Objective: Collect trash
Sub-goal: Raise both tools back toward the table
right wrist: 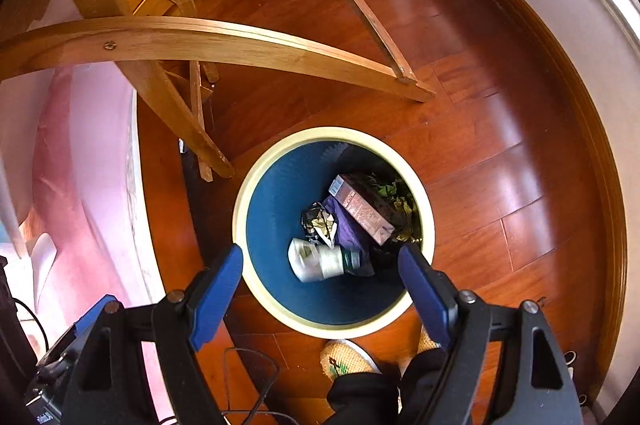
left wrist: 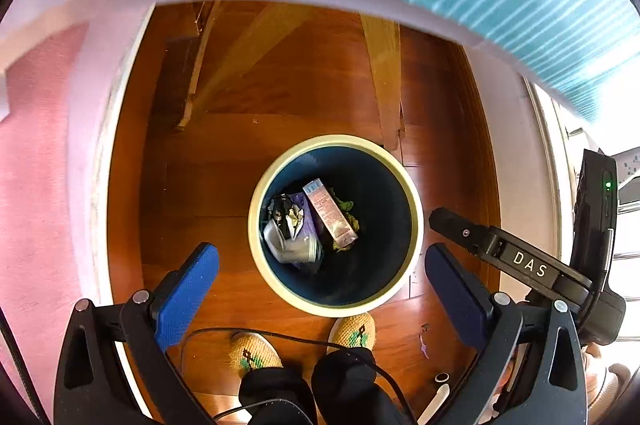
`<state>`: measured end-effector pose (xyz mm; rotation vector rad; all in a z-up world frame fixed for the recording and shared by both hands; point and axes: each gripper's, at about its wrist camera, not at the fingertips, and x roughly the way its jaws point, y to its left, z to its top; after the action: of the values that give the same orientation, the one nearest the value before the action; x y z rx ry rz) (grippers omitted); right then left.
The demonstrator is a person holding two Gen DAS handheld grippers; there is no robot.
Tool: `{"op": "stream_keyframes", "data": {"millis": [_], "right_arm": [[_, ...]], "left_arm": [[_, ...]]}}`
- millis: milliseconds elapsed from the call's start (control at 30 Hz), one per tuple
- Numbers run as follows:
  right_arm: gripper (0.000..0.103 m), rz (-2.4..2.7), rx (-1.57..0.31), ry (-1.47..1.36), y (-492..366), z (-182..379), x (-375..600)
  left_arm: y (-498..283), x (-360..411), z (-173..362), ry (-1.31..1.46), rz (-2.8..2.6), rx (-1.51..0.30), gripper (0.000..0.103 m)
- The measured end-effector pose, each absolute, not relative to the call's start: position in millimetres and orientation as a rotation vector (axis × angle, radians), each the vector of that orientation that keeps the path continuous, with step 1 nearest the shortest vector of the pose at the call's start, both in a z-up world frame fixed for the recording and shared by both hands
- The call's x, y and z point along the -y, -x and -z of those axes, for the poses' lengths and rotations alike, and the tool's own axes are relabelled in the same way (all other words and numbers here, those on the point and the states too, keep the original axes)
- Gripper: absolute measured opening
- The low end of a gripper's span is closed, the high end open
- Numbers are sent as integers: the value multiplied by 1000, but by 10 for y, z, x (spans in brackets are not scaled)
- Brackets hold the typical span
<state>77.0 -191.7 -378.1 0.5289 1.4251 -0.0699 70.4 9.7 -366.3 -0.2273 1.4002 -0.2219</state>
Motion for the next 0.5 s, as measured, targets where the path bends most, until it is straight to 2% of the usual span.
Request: {"op": "stream_keyframes", "data": {"millis": [267, 500], "right_arm": [[81, 35, -1416, -487, -749, 3313, 1778], [81, -9, -1380, -455, -696, 2655, 1689]], "left_arm": [[-661, -215, 3211, 237, 201, -1369, 102], [-650, -324, 2532, 241, 193, -1327, 102]]}}
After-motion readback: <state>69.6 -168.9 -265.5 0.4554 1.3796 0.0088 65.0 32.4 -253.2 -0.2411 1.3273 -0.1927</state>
